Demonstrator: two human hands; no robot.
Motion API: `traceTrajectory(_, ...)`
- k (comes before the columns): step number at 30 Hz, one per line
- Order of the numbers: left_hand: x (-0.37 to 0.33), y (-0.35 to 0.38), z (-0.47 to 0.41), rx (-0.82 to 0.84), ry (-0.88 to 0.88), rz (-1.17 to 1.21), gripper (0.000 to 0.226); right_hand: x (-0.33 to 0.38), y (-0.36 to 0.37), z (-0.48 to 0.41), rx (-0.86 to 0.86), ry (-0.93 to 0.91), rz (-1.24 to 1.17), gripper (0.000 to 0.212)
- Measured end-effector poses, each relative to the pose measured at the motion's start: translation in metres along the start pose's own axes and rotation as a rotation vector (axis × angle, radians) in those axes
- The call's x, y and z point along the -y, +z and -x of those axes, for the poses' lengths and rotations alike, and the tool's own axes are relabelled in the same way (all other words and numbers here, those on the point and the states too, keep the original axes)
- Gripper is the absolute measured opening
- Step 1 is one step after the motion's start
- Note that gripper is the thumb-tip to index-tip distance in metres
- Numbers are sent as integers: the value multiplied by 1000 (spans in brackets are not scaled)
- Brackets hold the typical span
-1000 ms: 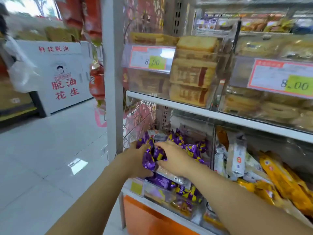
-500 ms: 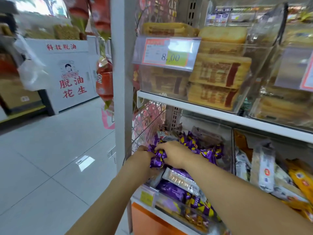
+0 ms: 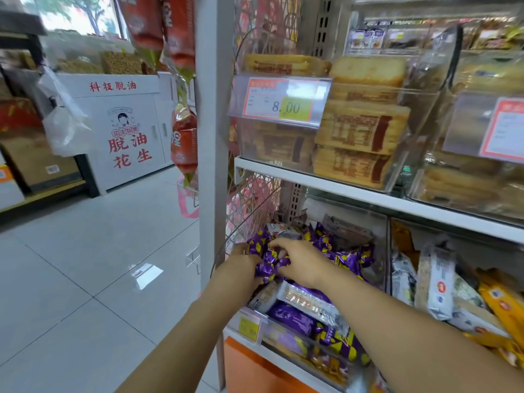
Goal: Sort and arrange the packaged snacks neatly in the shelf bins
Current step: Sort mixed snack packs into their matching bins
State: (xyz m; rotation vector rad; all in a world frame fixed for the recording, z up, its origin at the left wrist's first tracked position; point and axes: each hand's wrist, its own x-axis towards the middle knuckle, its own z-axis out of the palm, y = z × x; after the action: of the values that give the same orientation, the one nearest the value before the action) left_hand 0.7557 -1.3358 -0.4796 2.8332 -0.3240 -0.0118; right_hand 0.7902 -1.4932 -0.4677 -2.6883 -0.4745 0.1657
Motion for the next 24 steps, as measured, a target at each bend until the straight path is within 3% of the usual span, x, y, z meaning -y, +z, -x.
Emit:
traceTrajectory(2,-1,1,-4,34,5,-8,43,2,2,1,70,-5,31,62)
traceTrajectory(8,-4,3,-9,17,38,-84,47,2,-3,-6,175,6,47,46)
traceTrajectory(12,0,7,-16,-11,63,-123,50,1,-4,-16,244,9,80,54)
traceTrajectory(20,3,11,-29,27,48,-59,43,-8,-3,-17,5,83,70,18)
traceTrajectory(24,1,9,-27,0,50,-64,43,-11,-3,-12,-26,97,22,17)
